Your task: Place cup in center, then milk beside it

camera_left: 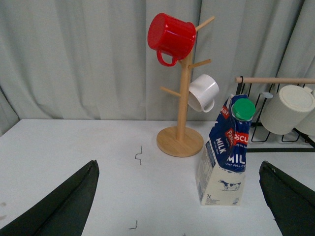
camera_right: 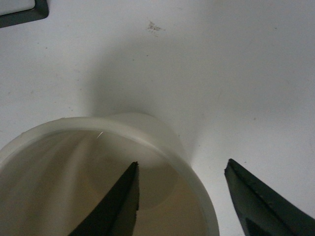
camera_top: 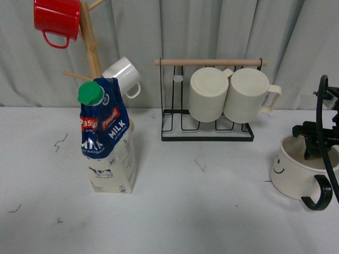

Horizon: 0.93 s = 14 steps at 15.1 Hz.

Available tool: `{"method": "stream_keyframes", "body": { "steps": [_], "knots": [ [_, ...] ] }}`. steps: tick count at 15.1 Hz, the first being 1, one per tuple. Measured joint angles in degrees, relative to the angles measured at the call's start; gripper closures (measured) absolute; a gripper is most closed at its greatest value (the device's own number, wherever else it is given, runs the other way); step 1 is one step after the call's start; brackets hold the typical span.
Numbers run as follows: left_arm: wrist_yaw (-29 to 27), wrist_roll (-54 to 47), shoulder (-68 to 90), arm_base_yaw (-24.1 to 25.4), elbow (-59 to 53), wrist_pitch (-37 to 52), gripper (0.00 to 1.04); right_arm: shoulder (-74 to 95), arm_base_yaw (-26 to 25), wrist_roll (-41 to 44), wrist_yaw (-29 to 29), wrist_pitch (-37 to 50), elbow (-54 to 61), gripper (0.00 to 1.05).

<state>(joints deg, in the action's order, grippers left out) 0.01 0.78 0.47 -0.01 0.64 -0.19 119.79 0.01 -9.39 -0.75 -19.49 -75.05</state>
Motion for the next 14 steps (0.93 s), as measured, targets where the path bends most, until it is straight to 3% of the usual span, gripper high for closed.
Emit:
{"method": "stream_keyframes", "body": {
  "steps": [5, 10, 14],
  "knots": [
    [0.0, 0.0, 0.0, 0.0, 0.0, 0.0, 0.07, -0.1, -0.1, -0.6, -1.1, 0.2, 0.4, 1.0],
    [0.0, 0.0, 0.0, 0.0, 0.0, 0.0, 0.07, -9.8, 1.1, -1.8, 1.9, 2.1, 8.3, 1.02],
    [0.0, 0.0, 0.0, 0.0, 0.0, 0.0, 0.07, -11.8, 8.7, -4.3, 3.4, 2.9, 8.8, 1.02]
  ]
}}
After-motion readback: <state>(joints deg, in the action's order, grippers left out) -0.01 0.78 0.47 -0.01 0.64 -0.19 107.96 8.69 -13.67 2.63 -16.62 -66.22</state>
